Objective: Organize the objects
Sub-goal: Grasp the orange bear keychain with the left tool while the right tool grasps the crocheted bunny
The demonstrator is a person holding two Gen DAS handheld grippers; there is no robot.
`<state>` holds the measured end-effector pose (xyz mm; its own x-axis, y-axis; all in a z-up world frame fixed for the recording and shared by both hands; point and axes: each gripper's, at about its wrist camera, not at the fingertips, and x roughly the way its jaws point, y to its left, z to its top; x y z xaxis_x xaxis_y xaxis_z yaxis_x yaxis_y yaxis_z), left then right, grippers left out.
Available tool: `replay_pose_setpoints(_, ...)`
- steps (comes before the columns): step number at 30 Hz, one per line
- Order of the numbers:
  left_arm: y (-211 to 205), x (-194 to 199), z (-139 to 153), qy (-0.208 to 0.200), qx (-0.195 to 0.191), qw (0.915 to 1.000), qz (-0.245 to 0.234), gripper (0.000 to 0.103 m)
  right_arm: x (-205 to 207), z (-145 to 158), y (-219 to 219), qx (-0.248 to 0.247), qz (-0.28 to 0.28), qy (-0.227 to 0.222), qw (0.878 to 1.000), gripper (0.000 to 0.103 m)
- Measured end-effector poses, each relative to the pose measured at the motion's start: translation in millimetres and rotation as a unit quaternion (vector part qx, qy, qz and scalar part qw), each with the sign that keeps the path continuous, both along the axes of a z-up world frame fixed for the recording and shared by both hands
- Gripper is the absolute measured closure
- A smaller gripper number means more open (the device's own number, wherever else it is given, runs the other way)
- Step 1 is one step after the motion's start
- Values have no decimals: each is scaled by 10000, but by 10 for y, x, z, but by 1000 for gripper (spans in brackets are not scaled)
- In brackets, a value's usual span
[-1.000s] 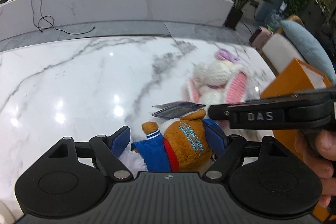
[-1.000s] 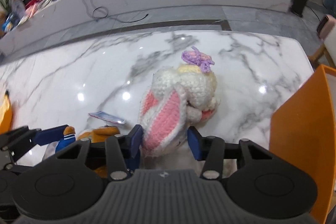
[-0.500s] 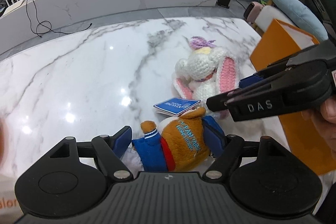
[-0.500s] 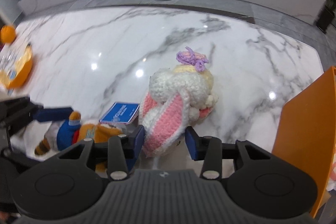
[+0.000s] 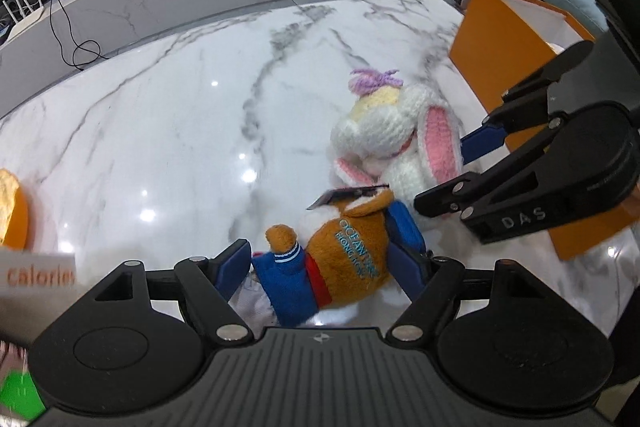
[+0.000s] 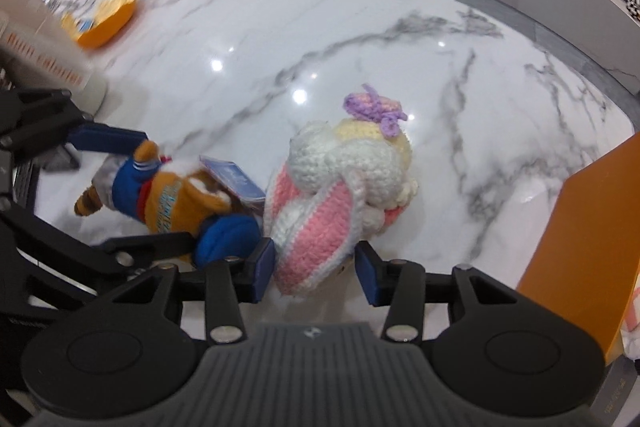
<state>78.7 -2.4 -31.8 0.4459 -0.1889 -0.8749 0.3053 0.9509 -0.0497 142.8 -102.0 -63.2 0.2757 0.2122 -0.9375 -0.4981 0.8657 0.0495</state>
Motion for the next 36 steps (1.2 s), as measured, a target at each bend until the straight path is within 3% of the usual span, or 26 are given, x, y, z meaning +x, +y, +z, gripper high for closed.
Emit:
replay_pose_setpoints(1,8,-45,15,-17,-1,10000,-26,14,-36,-5,-4,-49,78,44,9999,53)
replay_pose_setpoints(4,18,-166,69,-151,13,9997,-166,14,-102,-2,-39,-153,136,100,9997,28)
replay_pose_setpoints(10,-26,-285,145,-934,429,9937,-457,14,-80,161,-187,51,-247,-342,9991,12)
replay_pose_setpoints(15,-232,-340,145,-1397,660,9816,-1124,13,57,198,-241,326,-807,-499,9950,12)
replay_pose_setpoints(18,-365,-302,26,-1282,675,9785,-1465,13,129,171,-230,498,-1018,-508,9923,12)
replay_pose_setpoints(24,-438,-140,-162,-1269,886,9762,-1517,13,263,30,-173,483,-1286,-483,9893,12)
replay_pose_setpoints(28,-479,-73,-254,-1122,1084,9687,-1929,13,312,-70,-134,608,-1427,-378,9872,11)
replay_pose_setpoints(36,-516,81,-349,-934,1022,9744,-1772,10,375,-258,2,476,-1506,-446,9864,13)
